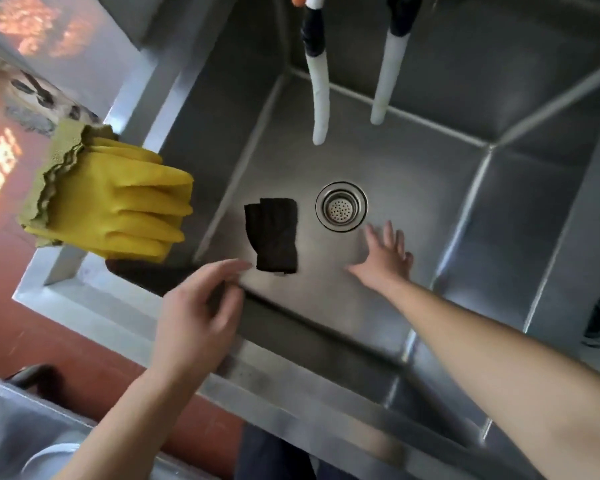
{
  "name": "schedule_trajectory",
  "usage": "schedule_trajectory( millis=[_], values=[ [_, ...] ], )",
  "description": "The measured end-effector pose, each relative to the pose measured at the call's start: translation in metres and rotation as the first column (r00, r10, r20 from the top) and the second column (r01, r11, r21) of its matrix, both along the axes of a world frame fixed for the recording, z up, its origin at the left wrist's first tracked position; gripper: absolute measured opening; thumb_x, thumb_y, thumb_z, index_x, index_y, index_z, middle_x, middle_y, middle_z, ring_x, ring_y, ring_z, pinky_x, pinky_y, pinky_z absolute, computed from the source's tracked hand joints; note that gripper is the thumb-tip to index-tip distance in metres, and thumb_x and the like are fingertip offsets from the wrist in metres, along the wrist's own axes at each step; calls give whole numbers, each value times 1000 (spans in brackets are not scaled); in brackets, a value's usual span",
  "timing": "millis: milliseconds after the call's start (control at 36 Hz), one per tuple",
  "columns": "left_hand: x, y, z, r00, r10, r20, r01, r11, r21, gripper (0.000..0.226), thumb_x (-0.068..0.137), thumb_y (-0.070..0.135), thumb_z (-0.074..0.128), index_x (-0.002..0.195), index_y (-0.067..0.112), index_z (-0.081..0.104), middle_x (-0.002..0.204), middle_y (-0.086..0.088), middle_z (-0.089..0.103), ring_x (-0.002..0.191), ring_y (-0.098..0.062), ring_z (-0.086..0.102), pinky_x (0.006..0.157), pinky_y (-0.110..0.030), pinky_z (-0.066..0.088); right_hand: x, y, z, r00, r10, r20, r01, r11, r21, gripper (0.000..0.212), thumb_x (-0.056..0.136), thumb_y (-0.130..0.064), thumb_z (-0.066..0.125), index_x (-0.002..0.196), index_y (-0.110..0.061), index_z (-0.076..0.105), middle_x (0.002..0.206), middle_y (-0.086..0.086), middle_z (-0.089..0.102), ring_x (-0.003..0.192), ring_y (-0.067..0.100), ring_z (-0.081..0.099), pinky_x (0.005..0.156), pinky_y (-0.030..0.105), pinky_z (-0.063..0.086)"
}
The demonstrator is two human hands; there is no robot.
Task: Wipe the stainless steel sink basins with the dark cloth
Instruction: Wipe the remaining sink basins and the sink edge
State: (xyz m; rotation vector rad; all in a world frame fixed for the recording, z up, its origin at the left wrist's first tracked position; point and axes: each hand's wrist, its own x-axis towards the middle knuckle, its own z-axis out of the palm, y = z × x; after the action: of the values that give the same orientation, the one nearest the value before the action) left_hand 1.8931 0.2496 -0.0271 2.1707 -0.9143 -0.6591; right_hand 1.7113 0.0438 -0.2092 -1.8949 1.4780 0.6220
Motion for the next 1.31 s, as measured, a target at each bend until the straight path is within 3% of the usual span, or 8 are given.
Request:
schedule_trajectory(
  millis=[83,194,361,611,861,1028,1194,1306],
  values=[
    [-13,-51,-29,979,-75,-190,128,949,287,32,82,33,54,110,42,69,94,27,70,90,2,66,75,-9,46,-22,-14,0,996,-78,-45,77,997,-11,106,78,-52,76,156,-38,6,165,-1,-17,152,28,-10,119,56,12],
    [-16,-112,-103,918,140,-371,105,815,569,71,87,26,61,152,32,34,147,-8,47,126,-29,52,105,-37,45,-38,-17,-5,989,-126,-78,125,992,-11,110,75,-52,78,156,-39,5,165,-3,-17,152,27,-9,120,55,13],
    [-3,-152,-192,922,297,-247,-6,650,760,81,96,34,49,158,36,-4,167,-6,-6,152,-36,7,122,-49,12,-36,-11,-17,985,-152,-86,149,988,-40,117,73,-52,78,153,-46,-7,163,-6,-24,152,23,-14,118,58,7],
    [-11,-141,-250,993,2,115,-80,733,676,77,91,57,33,157,38,-1,167,0,-7,149,-46,-5,116,-65,10,-33,-9,-39,964,-232,-129,228,973,-48,121,71,-63,75,150,-51,-16,161,-10,-27,150,27,-22,115,65,2],
    [80,-288,-263,935,-214,283,26,836,548,63,101,57,29,158,36,13,168,0,-1,153,-34,-6,119,-62,-3,-32,-7,-44,964,-261,-58,252,959,-133,121,71,-55,79,150,-50,-12,164,-8,-21,151,28,-18,116,63,5],
    [46,-311,-262,752,-542,376,341,807,482,66,93,61,33,155,39,26,166,6,15,153,-35,1,119,-58,5,-36,-8,-44,966,-256,-37,251,962,-102,123,67,-58,80,151,-51,-10,164,-7,-21,150,27,-20,119,60,5],
    [-5,-261,-271,155,-869,470,855,356,378,58,95,54,45,150,35,41,161,4,30,151,-39,14,116,-58,20,-36,-7,-44,968,-248,-43,243,965,-98,123,71,-59,77,149,-50,-18,161,-7,-28,149,28,-25,117,60,0],
    [4,-269,-269,93,-878,469,890,285,355,48,101,43,37,149,39,41,162,7,29,152,-34,16,119,-54,20,-35,-5,-45,965,-262,-26,258,961,-100,122,73,-57,76,148,-51,-20,160,-7,-32,146,27,-30,119,59,-3]
  ],
)
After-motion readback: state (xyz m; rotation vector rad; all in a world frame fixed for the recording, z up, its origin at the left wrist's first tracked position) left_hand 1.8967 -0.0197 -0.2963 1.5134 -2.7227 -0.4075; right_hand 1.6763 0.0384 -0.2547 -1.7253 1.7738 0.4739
